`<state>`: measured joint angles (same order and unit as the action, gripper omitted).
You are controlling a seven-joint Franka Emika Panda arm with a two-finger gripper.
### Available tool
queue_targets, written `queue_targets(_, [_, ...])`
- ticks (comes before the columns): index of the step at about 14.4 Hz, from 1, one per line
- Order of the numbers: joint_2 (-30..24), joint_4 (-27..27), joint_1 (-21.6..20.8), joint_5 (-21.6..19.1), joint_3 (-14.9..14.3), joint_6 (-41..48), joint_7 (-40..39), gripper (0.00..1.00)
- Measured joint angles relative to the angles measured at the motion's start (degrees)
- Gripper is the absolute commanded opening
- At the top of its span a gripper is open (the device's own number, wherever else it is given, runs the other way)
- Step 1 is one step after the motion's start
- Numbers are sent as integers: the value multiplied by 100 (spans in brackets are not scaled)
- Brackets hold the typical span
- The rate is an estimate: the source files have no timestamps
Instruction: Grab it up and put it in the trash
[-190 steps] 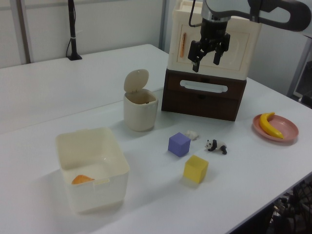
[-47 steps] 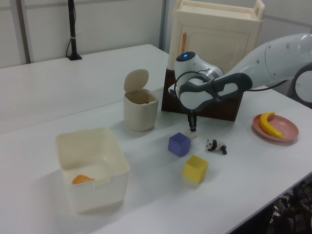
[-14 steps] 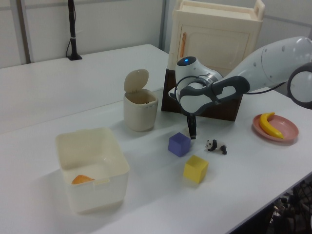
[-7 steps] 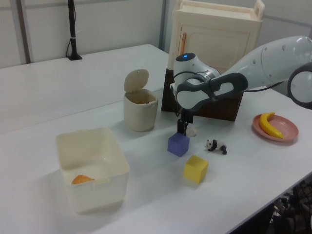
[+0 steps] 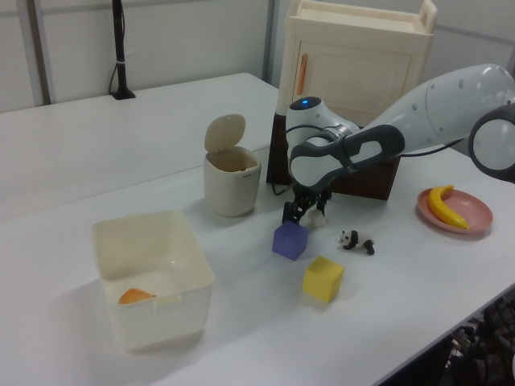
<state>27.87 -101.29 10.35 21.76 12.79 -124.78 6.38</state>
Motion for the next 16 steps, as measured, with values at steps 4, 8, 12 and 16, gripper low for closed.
queue_targets(4, [4,217,165,-4,-1,0,595,100])
queue_targets(8, [4,288,168,-5,3,0,650,98])
queue_targets(12, [4,288,157,-5,5,0,653,71])
queue_targets(16, [4,288,151,-5,16,0,662,53])
